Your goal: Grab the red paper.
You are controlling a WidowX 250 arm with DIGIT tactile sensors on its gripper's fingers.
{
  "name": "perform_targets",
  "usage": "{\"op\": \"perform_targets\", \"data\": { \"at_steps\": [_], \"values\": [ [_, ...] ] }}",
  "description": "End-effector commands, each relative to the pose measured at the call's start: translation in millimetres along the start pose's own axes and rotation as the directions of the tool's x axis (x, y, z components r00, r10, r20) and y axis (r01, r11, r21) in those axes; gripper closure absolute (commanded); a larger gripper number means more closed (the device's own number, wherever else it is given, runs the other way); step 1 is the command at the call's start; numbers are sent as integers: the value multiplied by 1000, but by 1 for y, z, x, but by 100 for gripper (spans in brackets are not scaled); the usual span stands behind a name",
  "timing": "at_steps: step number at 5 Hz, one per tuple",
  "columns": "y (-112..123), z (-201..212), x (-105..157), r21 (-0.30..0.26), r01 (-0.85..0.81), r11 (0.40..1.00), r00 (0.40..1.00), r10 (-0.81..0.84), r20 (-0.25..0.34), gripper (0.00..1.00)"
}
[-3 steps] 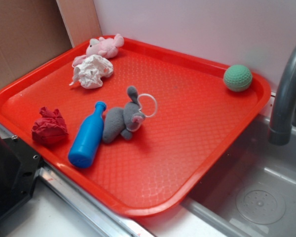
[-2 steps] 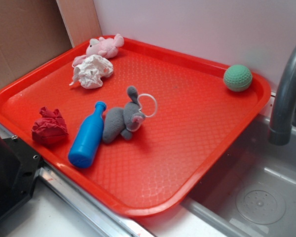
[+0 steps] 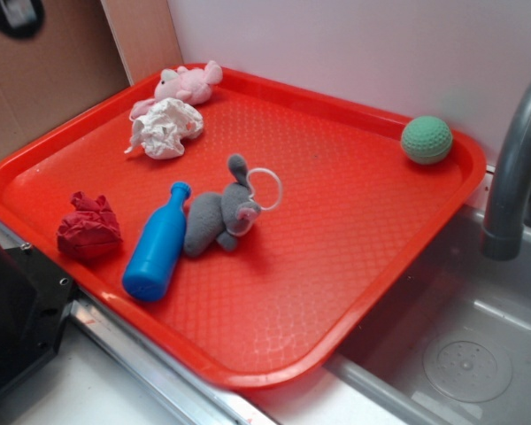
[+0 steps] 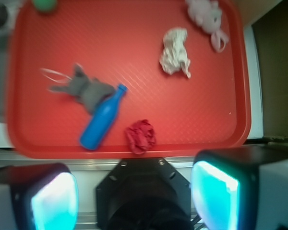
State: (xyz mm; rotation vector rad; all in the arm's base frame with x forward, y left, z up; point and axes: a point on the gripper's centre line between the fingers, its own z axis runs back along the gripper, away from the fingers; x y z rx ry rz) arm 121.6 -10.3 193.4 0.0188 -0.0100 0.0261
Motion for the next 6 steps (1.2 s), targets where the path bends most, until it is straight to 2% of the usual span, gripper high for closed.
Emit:
{"op": "perform_targets", "data": {
  "at_steps": [1,2,3,4,6],
  "values": [
    [9,-64,15,-20,78,997,997,-78,9,0],
    [9,-98,15,-42,143,989,989,-141,48,0],
    [-10,-129,16,-75,209,975,978,-209,12,0],
    [-10,-149,0,-66,228,971,972,-231,-37,0],
    [5,-186,-6,-52,222,974,968,-226,-113,0]
  ]
}}
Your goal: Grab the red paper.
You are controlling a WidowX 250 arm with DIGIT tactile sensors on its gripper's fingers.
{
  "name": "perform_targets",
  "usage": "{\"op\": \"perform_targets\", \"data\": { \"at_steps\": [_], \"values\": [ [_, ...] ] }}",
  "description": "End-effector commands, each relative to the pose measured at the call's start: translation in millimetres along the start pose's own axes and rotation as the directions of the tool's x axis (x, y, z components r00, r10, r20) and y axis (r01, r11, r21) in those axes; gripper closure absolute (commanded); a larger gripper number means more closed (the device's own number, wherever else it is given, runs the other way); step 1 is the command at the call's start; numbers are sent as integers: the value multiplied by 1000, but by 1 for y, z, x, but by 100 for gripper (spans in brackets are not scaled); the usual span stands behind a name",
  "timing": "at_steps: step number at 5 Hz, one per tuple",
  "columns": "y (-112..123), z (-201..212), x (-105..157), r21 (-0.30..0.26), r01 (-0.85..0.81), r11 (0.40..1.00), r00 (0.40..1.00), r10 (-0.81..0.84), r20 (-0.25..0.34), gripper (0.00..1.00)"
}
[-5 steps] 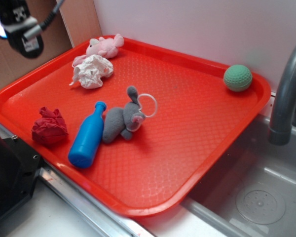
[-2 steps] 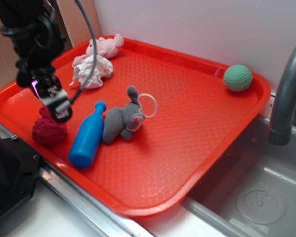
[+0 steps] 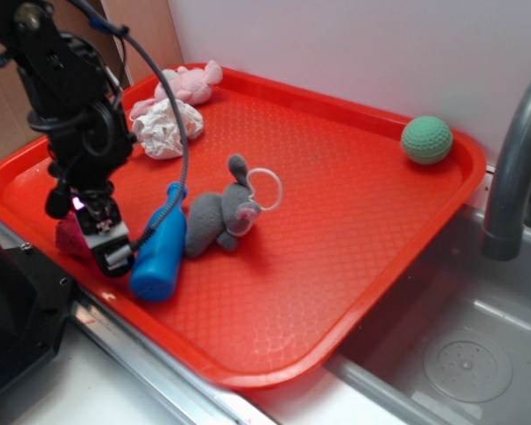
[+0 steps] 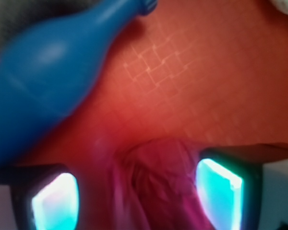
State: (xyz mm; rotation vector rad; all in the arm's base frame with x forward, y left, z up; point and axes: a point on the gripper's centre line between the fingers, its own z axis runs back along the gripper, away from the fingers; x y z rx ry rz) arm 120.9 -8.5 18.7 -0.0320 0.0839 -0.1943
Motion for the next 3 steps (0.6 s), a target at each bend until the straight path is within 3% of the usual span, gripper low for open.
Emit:
{"op": "perform_targets", "data": {
  "at_steps": [1,2,3],
  "values": [
    [10,-18,-6,45,-16,999,998,19,-58,100],
    [15,5,-1,59,-44,997,999,45,-19,100],
    [22,57,19,49,-145,988,983,138,121,100]
  ]
}}
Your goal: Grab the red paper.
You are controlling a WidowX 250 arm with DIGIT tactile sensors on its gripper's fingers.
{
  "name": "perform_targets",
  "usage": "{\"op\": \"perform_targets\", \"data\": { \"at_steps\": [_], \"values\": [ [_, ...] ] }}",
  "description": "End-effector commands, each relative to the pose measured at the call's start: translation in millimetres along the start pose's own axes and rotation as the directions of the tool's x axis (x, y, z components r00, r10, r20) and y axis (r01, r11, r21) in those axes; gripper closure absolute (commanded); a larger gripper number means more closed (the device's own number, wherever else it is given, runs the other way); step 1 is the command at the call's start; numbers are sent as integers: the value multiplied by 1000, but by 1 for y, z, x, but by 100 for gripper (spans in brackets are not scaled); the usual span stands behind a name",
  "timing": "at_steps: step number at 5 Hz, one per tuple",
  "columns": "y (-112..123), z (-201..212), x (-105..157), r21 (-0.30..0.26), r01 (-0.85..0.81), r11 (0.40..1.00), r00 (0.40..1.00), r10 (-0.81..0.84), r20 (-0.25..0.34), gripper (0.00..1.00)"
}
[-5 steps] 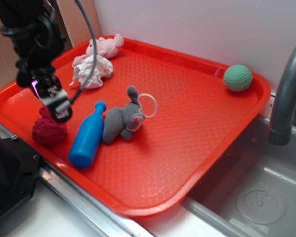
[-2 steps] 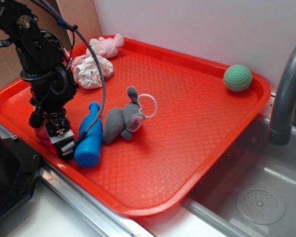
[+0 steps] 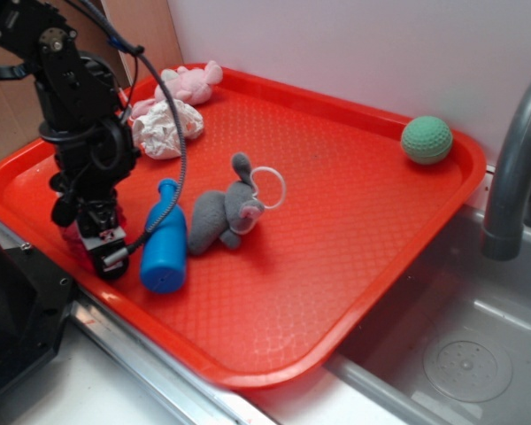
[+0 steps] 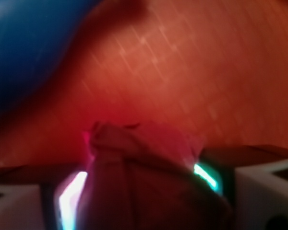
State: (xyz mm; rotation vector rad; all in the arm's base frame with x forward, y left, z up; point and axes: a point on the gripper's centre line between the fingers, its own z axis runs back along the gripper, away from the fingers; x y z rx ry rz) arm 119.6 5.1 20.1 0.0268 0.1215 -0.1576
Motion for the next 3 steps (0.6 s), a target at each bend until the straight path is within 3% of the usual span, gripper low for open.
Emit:
{"op": "perform_targets", "data": {
  "at_steps": [1,2,3],
  "values": [
    [12,112,40,25,-209,978,942,194,274,100],
    [16,165,50,-14,-237,971,915,228,334,100],
    [21,214,47,-49,-224,973,931,228,286,100]
  ]
}}
